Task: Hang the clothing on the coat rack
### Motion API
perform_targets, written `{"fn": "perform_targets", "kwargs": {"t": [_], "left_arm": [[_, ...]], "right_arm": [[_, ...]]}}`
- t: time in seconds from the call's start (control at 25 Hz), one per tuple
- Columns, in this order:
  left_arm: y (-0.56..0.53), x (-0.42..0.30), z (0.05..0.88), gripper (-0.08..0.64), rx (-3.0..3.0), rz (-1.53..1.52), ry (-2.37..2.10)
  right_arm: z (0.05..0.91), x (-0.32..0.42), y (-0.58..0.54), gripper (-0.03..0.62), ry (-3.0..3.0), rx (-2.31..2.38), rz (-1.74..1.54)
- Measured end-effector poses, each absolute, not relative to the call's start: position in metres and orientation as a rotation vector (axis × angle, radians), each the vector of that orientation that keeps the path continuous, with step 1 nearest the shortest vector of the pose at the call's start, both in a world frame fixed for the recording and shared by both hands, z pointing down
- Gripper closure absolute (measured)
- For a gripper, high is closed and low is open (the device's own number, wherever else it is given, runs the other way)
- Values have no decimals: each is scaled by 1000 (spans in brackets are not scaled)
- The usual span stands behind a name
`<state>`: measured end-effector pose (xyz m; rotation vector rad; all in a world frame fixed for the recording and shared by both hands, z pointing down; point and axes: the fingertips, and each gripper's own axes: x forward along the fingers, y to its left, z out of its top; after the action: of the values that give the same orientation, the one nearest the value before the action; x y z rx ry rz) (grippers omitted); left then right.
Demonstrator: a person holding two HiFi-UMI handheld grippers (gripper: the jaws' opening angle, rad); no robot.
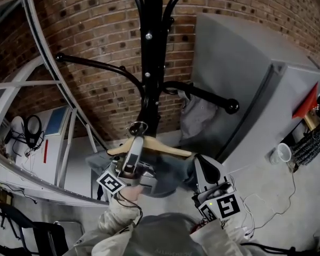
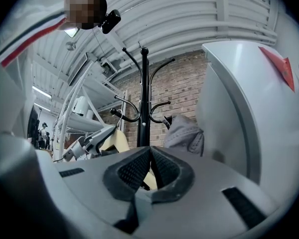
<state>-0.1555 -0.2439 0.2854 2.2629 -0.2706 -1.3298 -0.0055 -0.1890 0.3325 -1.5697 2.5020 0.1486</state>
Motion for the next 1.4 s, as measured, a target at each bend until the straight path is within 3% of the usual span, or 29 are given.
{"fn": "perform_targets", "kwargs": {"t": [1.4], "left_arm": [[-297, -143, 310, 416, 2248, -1320, -207]], "right_arm": [[346, -4, -209, 568, 2523, -1610, 50]]}}
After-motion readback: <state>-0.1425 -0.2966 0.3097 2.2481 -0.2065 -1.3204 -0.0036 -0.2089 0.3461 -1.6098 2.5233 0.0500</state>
